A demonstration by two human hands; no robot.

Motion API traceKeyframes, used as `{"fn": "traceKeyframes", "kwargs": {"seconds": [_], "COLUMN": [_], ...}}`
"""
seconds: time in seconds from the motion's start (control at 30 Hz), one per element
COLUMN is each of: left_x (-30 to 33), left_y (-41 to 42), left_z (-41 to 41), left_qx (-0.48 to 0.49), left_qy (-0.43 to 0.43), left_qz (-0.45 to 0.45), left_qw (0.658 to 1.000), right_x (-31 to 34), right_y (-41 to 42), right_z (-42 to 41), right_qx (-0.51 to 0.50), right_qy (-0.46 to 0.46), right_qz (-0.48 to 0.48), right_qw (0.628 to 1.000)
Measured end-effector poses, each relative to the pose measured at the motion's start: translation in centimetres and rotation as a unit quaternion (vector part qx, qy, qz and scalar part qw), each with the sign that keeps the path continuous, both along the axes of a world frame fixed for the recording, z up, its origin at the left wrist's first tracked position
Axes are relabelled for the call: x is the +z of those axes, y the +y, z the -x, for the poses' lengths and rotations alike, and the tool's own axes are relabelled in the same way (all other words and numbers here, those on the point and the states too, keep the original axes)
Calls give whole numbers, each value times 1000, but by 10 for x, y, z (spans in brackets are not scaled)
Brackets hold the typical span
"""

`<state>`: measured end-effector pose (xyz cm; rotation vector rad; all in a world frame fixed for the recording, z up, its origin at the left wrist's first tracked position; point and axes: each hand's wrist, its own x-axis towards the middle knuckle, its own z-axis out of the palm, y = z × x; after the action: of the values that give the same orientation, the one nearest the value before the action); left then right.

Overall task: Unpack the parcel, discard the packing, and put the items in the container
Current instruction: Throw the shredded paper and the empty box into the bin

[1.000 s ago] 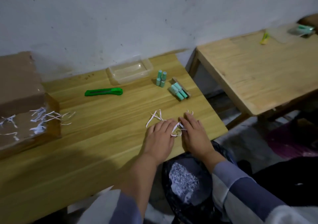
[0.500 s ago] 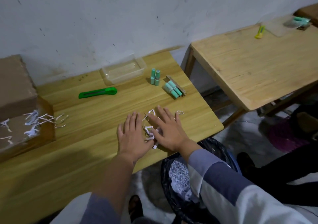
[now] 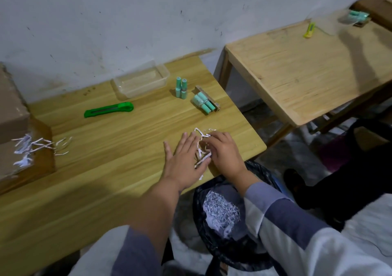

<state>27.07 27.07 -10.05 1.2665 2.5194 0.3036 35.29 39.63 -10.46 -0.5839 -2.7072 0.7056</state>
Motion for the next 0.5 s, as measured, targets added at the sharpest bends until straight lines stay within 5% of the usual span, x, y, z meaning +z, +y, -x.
{"fn": "traceKeyframes", "kwargs": {"seconds": [0.3,0.5], "left_x": [1,-11], "left_y": [-20,-31], "left_z": [20,26], "left_qx": [74,49], "left_qy": [-6,55], "left_qz": [-68,-39], "left_qw": [995,997], "right_x": [9,-4], "right_y": [-11,-31], "right_z": [-20,-7], "right_qx": [-70,-39], "right_qy": [-125,-170], "right_qz": [51,-55], "right_qw": [988,983]}}
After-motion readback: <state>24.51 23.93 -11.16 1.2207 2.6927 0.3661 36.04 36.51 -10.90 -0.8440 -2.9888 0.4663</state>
